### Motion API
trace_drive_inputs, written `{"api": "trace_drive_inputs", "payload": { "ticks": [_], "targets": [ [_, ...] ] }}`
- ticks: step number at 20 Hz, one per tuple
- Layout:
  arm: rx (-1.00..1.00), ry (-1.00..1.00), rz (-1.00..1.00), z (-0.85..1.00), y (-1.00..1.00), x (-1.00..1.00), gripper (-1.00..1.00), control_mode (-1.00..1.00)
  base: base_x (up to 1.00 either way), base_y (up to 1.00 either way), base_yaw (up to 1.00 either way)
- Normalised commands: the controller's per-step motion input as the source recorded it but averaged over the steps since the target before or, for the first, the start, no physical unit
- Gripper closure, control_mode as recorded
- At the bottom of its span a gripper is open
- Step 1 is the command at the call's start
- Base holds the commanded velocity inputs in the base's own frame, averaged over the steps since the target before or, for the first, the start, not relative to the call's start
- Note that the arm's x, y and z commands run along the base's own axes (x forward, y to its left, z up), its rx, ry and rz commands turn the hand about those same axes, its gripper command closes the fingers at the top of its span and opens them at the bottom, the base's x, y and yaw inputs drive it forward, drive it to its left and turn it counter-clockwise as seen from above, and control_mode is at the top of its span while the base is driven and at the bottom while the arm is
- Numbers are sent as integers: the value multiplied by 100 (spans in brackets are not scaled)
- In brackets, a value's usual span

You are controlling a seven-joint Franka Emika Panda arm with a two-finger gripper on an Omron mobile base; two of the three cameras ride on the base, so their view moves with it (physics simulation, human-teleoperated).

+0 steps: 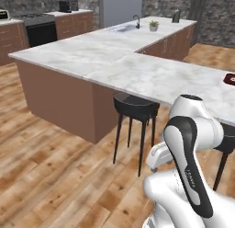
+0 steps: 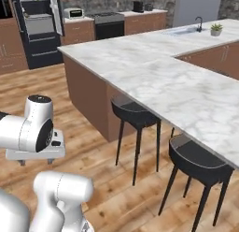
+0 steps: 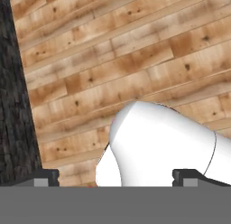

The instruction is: Gather the mushroom and lime from the fridge and place them on a tray on the dining counter. Then gather the chicken drumsticks from the fridge and place them on the other tray.

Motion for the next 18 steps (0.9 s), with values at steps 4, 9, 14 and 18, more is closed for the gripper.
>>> {"api": "trace_drive_inputs", "payload": {
  "ticks": [4,9,14,18],
  "targets": [
    [0,0,0,0,0,0,-100,100,100,100,-20],
    [0,0,0,0,0,0,-100,100,100,100,-19],
    [0,0,0,0,0,0,-100,100,100,100,-16],
    [0,0,0,0,0,0,-100,100,100,100,-14]
  ]
}}
